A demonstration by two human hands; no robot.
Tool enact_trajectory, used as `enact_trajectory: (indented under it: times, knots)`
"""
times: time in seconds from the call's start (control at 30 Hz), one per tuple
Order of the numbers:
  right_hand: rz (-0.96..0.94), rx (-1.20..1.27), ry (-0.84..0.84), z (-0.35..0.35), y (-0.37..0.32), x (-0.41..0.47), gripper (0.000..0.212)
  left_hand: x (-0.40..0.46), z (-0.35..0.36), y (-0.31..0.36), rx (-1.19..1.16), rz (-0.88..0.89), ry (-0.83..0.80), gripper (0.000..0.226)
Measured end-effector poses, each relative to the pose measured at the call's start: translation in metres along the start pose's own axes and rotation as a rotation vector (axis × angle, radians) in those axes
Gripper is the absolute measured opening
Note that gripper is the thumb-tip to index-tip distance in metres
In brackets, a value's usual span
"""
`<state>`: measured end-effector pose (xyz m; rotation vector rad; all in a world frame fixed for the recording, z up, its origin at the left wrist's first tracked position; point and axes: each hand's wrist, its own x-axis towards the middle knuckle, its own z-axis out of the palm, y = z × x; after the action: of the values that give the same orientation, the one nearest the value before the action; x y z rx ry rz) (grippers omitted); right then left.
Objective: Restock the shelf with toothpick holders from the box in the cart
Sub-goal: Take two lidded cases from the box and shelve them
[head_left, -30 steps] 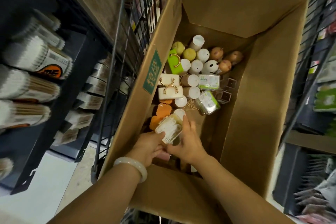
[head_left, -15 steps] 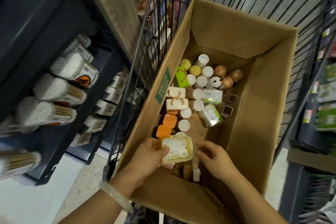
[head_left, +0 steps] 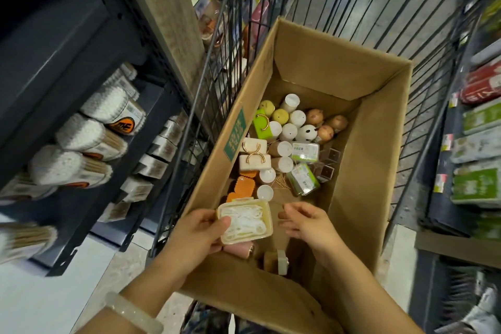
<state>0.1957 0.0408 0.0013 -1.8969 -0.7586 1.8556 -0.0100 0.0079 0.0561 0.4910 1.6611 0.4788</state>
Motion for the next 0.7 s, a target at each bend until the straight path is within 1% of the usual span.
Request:
enact_trajectory:
  times: [0.1,0.23,0.3,0.47,0.57,0.63,0.7]
  knots:
    - [0.029,-0.077,0.099,-0.003,0.008,0.029,0.008,0.005,0.004,-0.009,0.044,-0.018,0.014,0.013]
    - [-0.001,-0.194,0.165,-0.004,0.016,0.07,0.021,0.018,0.011,-0.02,0.131,-0.062,-0.003,0.028]
    - [-0.02,-0.256,0.193,-0.006,0.017,0.09,0.021,0.026,0.014,-0.024,0.169,-0.076,-0.006,0.029]
    - [-0.041,-0.465,0.36,-0.024,0.003,0.138,0.038,0.051,0.021,-0.023,0.148,-0.134,0.003,0.024]
    - [-0.045,-0.558,0.406,-0.032,-0.002,0.161,0.034,0.066,0.027,-0.018,0.13,-0.163,0.012,0.017]
    - [-0.138,-0.517,0.395,-0.026,-0.007,0.165,0.031,0.076,0.032,-0.016,0.107,-0.193,0.039,0.021]
    - [-0.327,-0.471,0.333,-0.011,-0.013,0.16,0.035,0.083,0.037,-0.016,0.102,-0.22,0.071,0.027]
